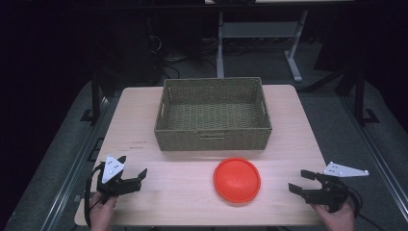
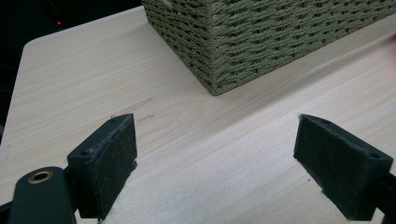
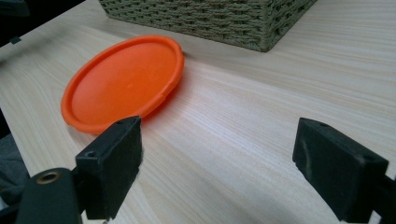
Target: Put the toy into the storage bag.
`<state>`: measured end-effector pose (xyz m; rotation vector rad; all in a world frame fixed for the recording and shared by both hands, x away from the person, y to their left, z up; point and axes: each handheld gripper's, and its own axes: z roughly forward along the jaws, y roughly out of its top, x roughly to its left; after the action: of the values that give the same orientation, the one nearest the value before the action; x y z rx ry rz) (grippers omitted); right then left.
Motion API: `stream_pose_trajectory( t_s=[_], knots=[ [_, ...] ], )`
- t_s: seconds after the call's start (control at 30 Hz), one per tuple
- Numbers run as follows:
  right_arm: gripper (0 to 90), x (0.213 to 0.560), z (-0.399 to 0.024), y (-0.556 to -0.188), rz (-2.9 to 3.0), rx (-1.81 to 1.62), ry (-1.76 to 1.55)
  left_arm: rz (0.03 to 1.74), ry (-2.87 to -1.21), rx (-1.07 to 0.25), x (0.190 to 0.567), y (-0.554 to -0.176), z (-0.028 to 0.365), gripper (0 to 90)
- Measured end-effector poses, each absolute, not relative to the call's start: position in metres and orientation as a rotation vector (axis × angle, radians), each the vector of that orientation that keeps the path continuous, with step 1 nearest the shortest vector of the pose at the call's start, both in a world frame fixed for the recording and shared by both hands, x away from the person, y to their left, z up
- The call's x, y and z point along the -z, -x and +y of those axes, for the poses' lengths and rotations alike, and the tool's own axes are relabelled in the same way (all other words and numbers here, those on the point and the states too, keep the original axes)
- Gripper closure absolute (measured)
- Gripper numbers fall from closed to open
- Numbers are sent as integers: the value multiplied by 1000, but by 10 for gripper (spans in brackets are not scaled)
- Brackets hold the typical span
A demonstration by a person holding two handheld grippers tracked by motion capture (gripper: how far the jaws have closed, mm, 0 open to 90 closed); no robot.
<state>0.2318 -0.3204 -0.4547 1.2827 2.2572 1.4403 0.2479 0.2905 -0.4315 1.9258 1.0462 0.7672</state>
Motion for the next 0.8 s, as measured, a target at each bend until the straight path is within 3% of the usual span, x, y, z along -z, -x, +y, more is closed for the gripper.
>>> stream_pose_trajectory(
  t_s=[0.8],
  knots=[
    [153, 456, -299, -243, 2326, -1453, -1235, 1051, -1932, -766, 433, -247, 290, 128]
  ],
)
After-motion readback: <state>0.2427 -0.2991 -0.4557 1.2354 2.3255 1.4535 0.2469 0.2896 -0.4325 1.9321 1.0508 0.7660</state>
